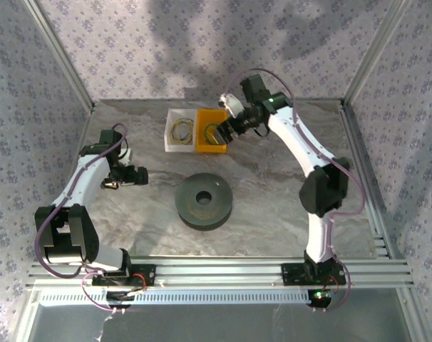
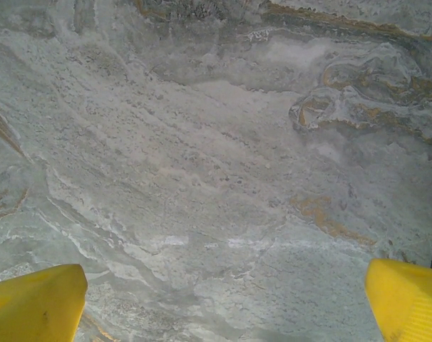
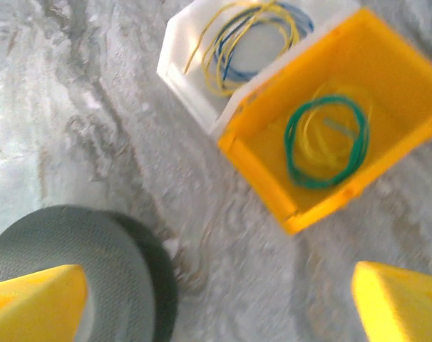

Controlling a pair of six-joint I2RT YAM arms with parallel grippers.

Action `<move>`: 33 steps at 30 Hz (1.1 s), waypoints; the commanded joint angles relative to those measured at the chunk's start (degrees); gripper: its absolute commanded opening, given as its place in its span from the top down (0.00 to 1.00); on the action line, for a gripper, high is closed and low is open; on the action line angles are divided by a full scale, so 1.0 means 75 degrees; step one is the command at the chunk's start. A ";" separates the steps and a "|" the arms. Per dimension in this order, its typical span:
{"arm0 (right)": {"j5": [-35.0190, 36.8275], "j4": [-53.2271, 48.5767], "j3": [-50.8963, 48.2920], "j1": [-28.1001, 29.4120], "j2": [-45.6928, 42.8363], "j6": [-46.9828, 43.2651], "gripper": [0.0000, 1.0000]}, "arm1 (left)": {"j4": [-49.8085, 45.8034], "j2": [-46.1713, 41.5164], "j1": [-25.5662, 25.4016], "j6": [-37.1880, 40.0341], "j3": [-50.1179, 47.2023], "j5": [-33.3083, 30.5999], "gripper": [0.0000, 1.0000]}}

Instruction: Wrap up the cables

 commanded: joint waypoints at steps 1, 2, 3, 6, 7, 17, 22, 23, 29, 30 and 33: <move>0.0524 -0.0396 0.1268 0.0052 0.1240 -0.0578 0.10 | -0.0330 0.0019 -0.0057 0.0116 0.0344 0.0127 0.00; 0.0602 -0.0354 0.1594 0.0078 0.1523 -0.0610 0.14 | -0.0343 0.0017 -0.0070 0.0107 0.0362 0.0130 0.00; 0.0681 -0.0301 0.1914 0.0113 0.1830 -0.0651 0.17 | -0.0354 0.0031 -0.0086 0.0090 0.0379 0.0140 0.00; 0.1042 -0.0021 0.2504 0.0250 0.2475 -0.0791 0.36 | -0.0378 0.0055 -0.0127 0.0079 0.0400 0.0144 0.00; 0.1197 0.0122 0.2588 0.0286 0.2635 -0.0819 0.43 | -0.0390 0.0062 -0.0146 0.0080 0.0400 0.0143 0.00; 0.2209 0.0892 0.2610 0.0460 0.3407 -0.1040 0.54 | -0.0331 0.0075 -0.0222 0.0108 0.0187 0.0154 0.00; 0.2809 0.1224 0.2607 0.0530 0.3665 -0.1121 0.56 | -0.0319 0.0090 -0.0233 0.0148 0.0198 0.0176 0.00; 0.2908 0.1296 0.2607 0.0547 0.3711 -0.1123 0.56 | -0.0316 0.0091 -0.0229 0.0163 0.0203 0.0189 0.00; 0.3012 0.1479 0.2758 0.0571 0.3990 -0.1115 0.57 | -0.0319 0.0102 -0.0240 0.0195 0.0186 0.0200 0.00; 0.3029 0.1457 0.2823 0.0585 0.4055 -0.1124 0.57 | -0.0320 0.0096 -0.0244 0.0189 0.0180 0.0201 0.00; 0.3116 0.1455 0.3006 0.0596 0.4251 -0.1109 0.59 | -0.0319 0.0112 -0.0235 0.0207 0.0180 0.0207 0.00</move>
